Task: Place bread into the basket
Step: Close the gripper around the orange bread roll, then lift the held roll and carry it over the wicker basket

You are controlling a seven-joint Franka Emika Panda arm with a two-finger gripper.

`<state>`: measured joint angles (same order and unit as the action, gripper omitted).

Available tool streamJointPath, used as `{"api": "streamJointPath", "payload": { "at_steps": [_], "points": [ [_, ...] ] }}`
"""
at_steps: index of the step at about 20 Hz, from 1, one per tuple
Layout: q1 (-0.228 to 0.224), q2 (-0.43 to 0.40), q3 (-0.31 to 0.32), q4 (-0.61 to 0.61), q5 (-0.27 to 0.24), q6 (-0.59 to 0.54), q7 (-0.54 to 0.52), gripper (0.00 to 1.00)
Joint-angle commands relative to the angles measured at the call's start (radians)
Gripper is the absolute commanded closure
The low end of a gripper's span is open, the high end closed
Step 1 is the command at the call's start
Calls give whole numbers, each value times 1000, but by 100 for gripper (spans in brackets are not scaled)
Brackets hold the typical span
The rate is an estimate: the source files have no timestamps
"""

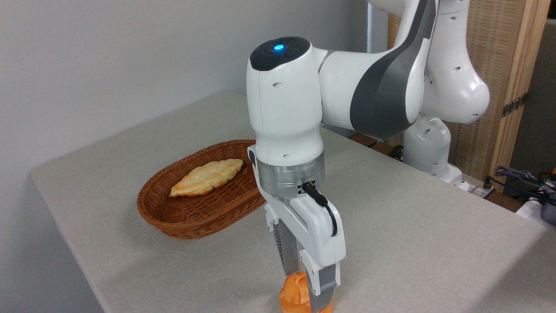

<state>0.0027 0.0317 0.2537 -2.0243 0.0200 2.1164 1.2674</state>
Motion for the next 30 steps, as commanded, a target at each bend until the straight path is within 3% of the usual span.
{"api": "streamJointPath", "payload": {
  "at_steps": [1,4,6,7,9,18,21,23,27,30],
  "points": [
    [-6,31,6,3,21,10,18,0],
    [-6,65,4,3,20,11,12,0],
    [-6,71,4,3,17,11,12,21],
    [-6,71,3,4,11,11,15,45],
    [-6,73,2,3,9,10,15,58],
    [-6,71,-4,6,6,1,12,65],
    [-6,67,-16,15,-84,-27,4,72],
    [-6,62,-22,35,-100,-56,-17,72],
    [-6,60,-57,156,-106,-234,-81,72],
    [-6,56,-89,266,-172,-386,-143,71]
  ]
}}
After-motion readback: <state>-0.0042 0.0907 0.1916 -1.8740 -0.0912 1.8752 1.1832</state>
